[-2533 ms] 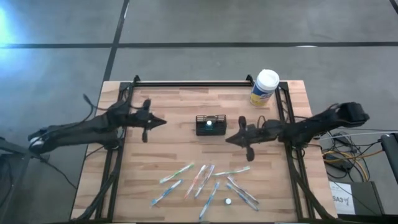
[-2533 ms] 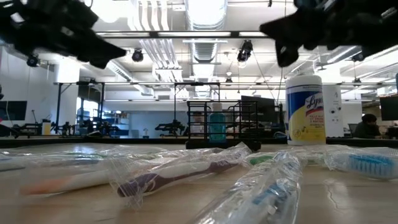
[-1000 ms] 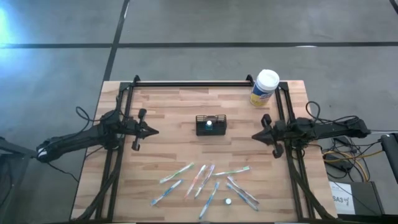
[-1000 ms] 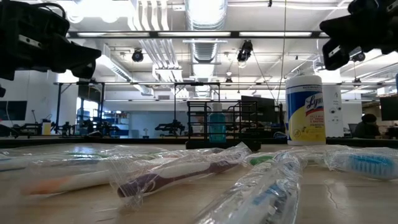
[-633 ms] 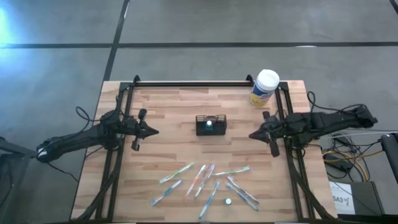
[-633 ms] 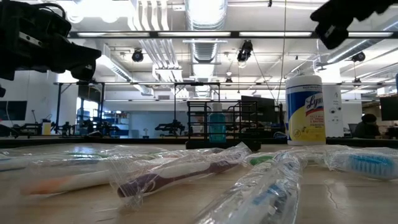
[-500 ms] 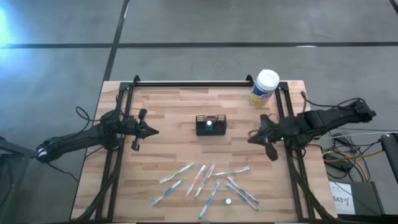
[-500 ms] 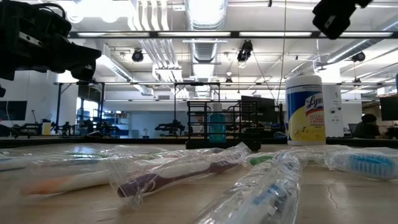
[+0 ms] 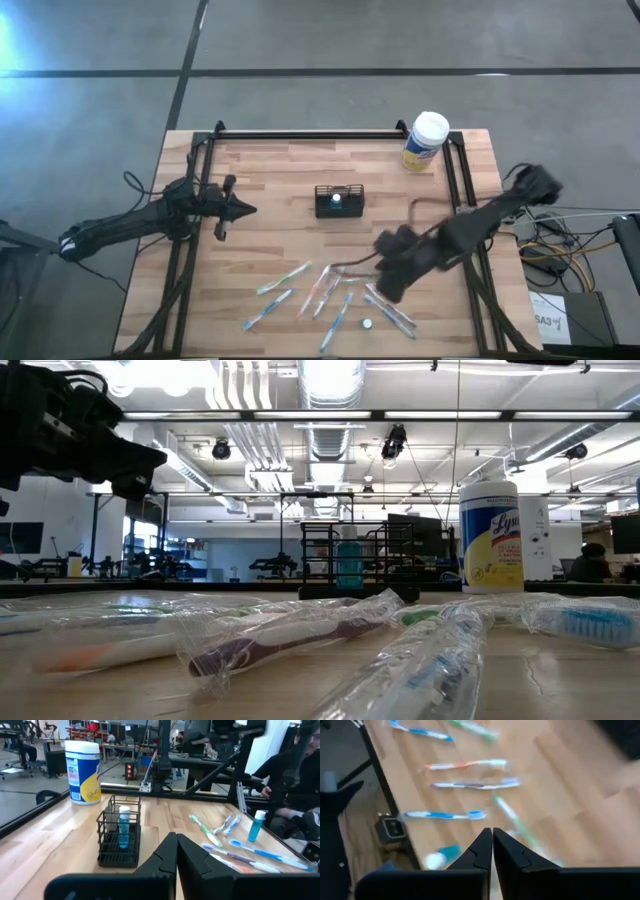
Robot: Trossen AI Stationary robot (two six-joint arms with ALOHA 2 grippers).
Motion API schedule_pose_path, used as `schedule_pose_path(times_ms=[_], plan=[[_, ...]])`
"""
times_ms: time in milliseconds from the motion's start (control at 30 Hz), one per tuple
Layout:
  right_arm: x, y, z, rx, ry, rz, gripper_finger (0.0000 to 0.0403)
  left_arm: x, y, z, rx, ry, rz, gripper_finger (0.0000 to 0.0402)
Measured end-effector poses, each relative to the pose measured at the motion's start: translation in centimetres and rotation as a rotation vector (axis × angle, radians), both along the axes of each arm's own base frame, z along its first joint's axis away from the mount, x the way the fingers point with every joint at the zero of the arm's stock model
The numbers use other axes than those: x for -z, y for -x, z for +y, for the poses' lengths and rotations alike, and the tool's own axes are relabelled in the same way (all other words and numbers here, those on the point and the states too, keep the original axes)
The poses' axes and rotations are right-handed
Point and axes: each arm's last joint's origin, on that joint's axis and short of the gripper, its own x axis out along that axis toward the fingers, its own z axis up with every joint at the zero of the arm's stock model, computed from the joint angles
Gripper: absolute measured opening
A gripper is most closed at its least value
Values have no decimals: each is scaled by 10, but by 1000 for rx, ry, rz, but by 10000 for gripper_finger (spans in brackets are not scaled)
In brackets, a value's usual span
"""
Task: Pick & Place toothbrushing station
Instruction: Put the blue mouthwash bottle into the black wire organizer
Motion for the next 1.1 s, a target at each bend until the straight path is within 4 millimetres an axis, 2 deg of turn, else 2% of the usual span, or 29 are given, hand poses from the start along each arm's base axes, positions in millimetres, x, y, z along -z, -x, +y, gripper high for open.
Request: schedule_pose_path(times_ms=[200, 367, 533, 767, 933, 1100], plan=[[18, -53, 51, -37, -40, 128, 64, 1, 0, 0, -1, 10, 10, 7], [17, -78, 80, -12, -16, 198, 124, 2, 0, 0, -1, 13, 18, 7], [18, -89, 96, 59, -16, 303, 183, 4, 0, 0, -4, 24, 42, 7], [39, -100, 109, 197, -85, 459, 248, 5, 1, 0, -10, 25, 56, 7], [43, -97, 109, 243, -82, 505, 275, 5, 1, 0, -18, 22, 54, 7], [45, -93, 111, 265, -62, 503, 285, 5, 1, 0, -21, 22, 54, 7]])
